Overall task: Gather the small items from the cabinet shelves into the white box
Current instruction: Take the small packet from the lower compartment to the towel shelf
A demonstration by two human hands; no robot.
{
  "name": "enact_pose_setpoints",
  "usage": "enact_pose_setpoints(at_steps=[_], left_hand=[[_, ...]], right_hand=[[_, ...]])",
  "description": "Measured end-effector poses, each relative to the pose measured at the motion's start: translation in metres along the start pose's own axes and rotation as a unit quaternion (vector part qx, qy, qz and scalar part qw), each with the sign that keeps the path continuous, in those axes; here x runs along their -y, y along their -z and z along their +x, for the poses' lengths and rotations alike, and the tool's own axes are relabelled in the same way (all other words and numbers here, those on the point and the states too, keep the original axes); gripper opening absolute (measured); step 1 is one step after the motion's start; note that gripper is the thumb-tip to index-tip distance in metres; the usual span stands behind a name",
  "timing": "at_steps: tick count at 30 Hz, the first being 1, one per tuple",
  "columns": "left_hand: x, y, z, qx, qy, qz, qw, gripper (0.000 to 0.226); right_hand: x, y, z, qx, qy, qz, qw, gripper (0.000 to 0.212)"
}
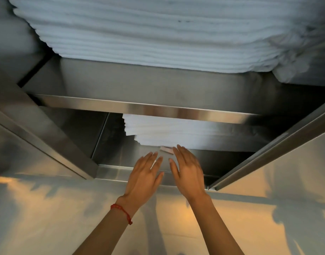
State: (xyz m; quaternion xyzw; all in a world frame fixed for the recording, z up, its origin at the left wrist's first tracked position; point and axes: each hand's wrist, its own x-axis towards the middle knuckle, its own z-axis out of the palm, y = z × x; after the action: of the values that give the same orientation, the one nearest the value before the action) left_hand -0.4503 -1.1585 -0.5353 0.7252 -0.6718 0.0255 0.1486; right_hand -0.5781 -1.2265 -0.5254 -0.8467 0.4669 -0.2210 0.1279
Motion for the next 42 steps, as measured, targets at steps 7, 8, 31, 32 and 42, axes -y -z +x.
enact_pose_setpoints(at_steps=[7,8,31,32,42], left_hand=[[0.028,-0.082,-0.003,-0.038,-0.001,-0.001,0.999,0.054],[0.033,-0.094,-0.005,-0.04,-0.002,-0.002,0.999,0.054],[0.094,-0.254,-0.007,-0.093,0.001,0.007,0.996,0.064],[0.097,-0.257,-0.006,-0.091,0.006,0.008,0.996,0.064],[0.109,-0.268,-0.004,-0.123,-0.028,0.007,0.992,0.055]], right_hand=[[-0.036,-0.074,0.002,-0.005,-0.006,0.01,1.0,0.037],[-0.04,-0.085,0.002,-0.001,-0.015,0.026,1.0,0.038],[-0.095,-0.227,-0.01,-0.083,0.049,-0.008,0.995,0.035],[-0.097,-0.231,-0.01,-0.083,0.049,-0.01,0.995,0.035],[-0.104,-0.242,-0.012,-0.11,0.037,-0.02,0.993,0.035]])
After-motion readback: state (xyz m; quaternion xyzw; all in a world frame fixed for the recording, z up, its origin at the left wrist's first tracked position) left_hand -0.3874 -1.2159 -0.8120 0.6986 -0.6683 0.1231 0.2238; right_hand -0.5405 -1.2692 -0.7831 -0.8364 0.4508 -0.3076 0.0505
